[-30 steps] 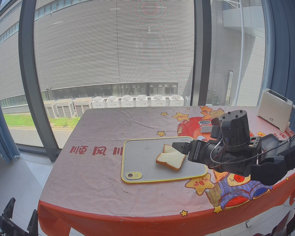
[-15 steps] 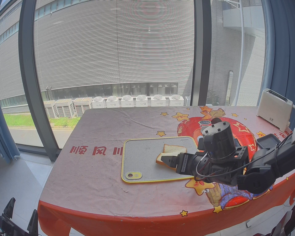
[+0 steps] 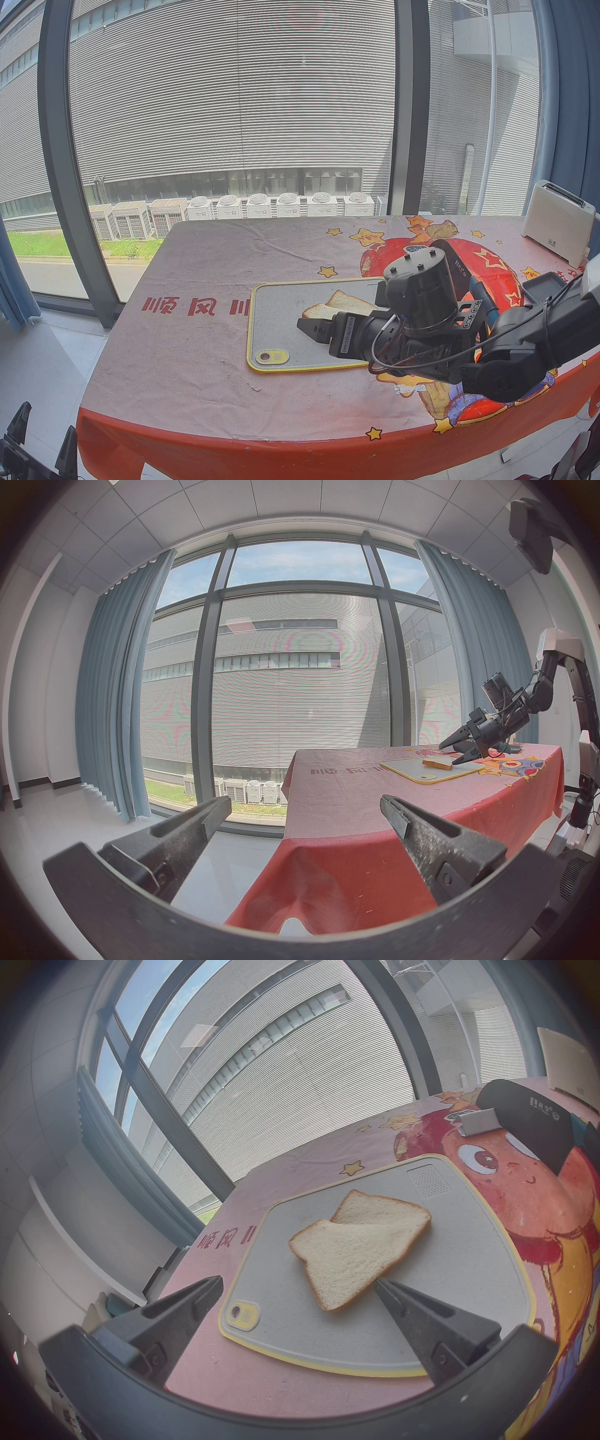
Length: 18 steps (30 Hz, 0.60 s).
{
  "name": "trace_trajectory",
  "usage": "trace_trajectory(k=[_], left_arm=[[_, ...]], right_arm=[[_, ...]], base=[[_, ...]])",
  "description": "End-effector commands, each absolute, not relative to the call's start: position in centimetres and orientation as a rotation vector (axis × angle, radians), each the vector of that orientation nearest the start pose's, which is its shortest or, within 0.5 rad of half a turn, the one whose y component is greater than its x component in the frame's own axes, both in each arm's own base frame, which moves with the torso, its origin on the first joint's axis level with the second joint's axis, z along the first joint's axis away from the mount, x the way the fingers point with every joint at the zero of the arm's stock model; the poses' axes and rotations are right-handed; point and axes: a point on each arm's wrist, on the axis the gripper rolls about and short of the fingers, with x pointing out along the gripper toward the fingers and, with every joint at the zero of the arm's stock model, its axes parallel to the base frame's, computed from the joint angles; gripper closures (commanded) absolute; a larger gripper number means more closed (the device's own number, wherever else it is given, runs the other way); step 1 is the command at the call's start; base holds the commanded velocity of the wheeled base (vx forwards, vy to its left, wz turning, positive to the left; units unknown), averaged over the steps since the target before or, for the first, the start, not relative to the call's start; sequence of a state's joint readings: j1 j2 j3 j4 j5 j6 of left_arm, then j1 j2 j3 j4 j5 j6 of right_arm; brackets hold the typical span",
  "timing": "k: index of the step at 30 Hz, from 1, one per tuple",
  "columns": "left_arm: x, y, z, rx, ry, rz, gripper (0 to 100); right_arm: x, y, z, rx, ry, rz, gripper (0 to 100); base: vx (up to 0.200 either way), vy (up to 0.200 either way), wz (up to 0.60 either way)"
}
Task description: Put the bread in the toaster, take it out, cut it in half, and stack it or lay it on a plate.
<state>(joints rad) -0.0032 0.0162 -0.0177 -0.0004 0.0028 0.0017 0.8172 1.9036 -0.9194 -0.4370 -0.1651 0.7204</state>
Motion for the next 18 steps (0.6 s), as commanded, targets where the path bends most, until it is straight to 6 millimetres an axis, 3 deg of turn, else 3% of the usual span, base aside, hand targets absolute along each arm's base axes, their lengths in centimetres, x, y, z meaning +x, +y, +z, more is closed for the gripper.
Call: trace_trajectory(k=[1,5,8,14,18], left_arm=[[-2.2,0.0,7.6,0.002,0.015,0.000,0],[-2.2,0.0,7.6,0.002,0.015,0.000,0],[-2.2,0.0,7.6,0.002,0.015,0.000,0],[-2.2,0.0,7.6,0.002,0.015,0.000,0],[-2.2,0.0,7.6,0.002,0.015,0.000,0]], right_arm=[[23.8,24.9,13.0,0.426,0.677,0.431,0],[23.1,23.6,15.5,0.481,0.626,0.446,0],[21.0,21.5,18.0,0.543,0.606,0.516,0],[17.9,17.5,19.4,0.494,0.552,0.582,0],[17.0,15.5,19.0,0.368,0.506,0.580,0]], base=[[0.000,0.000,0.00],[0.000,0.000,0.00],[0.000,0.000,0.00],[0.000,0.000,0.00],[0.000,0.000,0.00]])
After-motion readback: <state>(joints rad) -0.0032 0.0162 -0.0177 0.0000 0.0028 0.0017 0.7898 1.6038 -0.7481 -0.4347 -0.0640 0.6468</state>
